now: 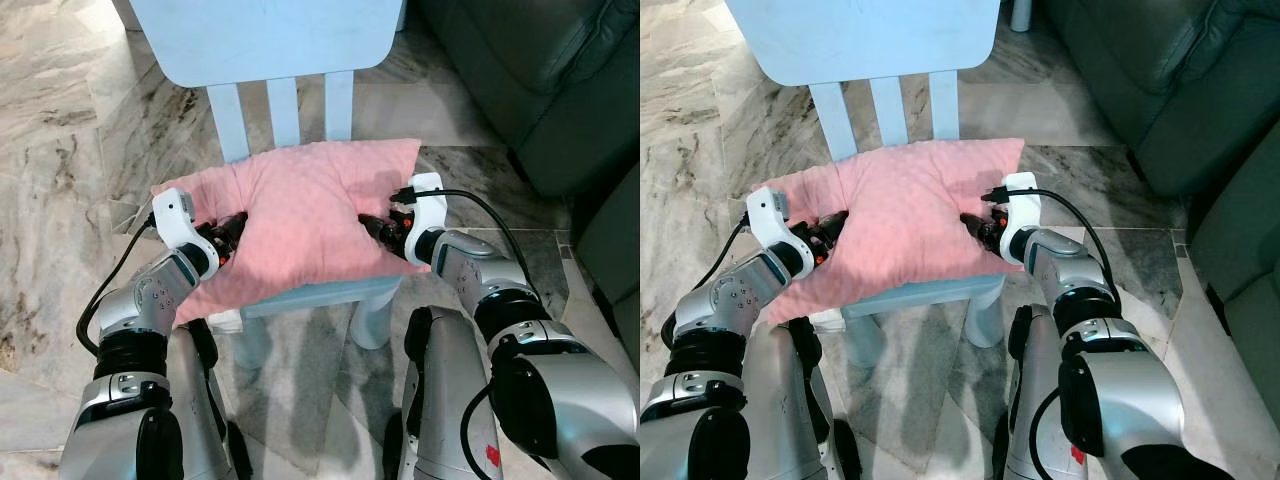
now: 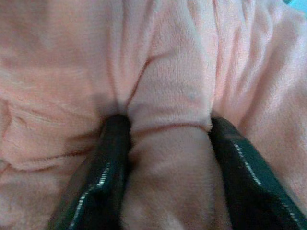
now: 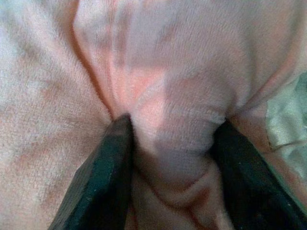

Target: Move the pillow to the sofa

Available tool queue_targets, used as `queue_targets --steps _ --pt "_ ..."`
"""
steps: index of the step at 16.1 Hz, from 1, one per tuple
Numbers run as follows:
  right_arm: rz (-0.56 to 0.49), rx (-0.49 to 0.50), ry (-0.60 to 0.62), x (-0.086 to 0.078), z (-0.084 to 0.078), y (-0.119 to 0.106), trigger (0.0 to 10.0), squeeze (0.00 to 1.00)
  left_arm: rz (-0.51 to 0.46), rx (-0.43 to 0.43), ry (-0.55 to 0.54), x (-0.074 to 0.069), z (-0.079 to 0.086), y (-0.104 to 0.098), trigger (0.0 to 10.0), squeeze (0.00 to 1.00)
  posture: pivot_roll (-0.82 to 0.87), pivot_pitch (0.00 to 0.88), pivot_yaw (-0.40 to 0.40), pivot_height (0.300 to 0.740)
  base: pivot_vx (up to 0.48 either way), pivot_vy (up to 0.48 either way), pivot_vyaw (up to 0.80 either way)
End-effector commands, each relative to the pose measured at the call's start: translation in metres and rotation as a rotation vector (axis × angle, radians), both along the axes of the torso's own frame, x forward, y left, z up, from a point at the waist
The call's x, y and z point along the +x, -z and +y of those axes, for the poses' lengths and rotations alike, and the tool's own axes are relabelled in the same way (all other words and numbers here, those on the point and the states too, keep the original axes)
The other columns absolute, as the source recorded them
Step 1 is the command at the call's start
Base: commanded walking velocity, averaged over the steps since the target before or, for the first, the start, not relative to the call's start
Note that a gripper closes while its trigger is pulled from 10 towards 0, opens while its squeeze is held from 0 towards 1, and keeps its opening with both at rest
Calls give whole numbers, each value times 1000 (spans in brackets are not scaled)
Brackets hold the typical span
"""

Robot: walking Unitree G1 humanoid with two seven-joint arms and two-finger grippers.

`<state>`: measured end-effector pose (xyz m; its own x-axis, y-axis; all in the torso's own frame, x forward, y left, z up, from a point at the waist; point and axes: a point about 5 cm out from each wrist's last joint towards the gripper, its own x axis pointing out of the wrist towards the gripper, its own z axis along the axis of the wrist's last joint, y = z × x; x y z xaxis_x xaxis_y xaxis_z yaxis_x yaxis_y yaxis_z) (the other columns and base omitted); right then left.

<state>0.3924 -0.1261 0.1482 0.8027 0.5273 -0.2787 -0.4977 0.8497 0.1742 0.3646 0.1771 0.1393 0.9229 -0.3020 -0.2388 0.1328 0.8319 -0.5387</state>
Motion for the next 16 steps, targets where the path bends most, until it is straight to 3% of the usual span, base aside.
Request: queue_targets --steps 1,10,12,16 --pt "80 -12 -62 -9 13 20 0 0 70 -27 56 -6 -13 16 0 0 44 254 7 373 0 0 0" --pt "75 -11 -64 -13 12 26 0 0 43 -38 28 -10 -10 17 0 0 46 247 3 373 0 0 0" --pt "36 -10 -19 -12 8 24 0 0 -9 -36 -9 -7 -9 14 0 0 40 174 -18 373 0 0 0" --pt "-91 23 32 -5 5 3 0 0 -90 10 15 -1 -23 10 0 0 18 62 -16 373 0 0 0"
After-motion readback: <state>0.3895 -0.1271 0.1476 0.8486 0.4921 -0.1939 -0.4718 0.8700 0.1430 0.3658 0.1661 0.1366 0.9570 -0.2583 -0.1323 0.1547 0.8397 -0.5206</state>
